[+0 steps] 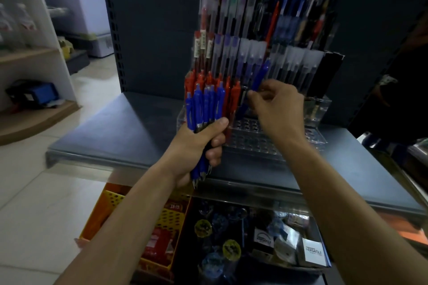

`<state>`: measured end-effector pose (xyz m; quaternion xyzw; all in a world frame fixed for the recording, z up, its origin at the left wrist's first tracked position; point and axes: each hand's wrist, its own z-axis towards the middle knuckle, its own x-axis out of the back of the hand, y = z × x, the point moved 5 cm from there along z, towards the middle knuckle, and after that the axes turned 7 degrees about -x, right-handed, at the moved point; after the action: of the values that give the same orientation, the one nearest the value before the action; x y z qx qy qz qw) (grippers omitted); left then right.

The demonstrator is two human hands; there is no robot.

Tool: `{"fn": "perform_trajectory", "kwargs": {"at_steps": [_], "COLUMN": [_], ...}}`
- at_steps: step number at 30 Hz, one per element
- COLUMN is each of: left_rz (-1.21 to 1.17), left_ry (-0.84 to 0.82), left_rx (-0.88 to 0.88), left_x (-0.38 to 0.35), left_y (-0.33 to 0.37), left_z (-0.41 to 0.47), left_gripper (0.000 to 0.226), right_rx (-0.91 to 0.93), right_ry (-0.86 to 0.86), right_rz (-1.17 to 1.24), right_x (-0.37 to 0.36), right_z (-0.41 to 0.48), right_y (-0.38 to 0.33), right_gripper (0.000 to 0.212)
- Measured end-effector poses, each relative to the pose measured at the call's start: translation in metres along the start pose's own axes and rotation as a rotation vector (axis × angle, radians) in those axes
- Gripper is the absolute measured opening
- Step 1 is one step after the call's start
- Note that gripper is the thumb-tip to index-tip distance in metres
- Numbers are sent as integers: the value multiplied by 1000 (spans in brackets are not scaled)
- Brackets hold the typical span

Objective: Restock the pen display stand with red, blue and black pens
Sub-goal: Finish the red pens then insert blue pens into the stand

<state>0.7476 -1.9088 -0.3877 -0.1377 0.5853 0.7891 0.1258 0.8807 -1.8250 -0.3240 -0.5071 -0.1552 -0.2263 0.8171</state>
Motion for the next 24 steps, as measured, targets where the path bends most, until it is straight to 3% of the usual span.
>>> {"fn": "perform_trajectory", "kwargs": {"at_steps": [3,10,14,18,21,24], "left_rz": [-19,11,-6,32,100,182], "left_ry": [-6,13,-27,-45,-38,-16], "left_rx": [29,-4,-2,-20,-38,-62], "left_x": [2,6,3,0,-1,-1], "left_y": [0,3,1,-1,-1,-1], "left_z": [-2,-3,-5,-7,-10,-12], "left_gripper": [14,11,8,6,7,13], "right_rx": [23,36,-94,-43,-58,-51], "right_ry": [-30,-8,-67,-18,-268,-416], "right_rz": [-218,-316,-120,65,330,384], "right_x": [-12,-27,-21,-8,-9,-12], "right_z": [-5,-15,-19,-50,-69,-76], "right_y": [4,12,16,7,-3,-7], "right_gripper": [13,9,12,20,22,11]}}
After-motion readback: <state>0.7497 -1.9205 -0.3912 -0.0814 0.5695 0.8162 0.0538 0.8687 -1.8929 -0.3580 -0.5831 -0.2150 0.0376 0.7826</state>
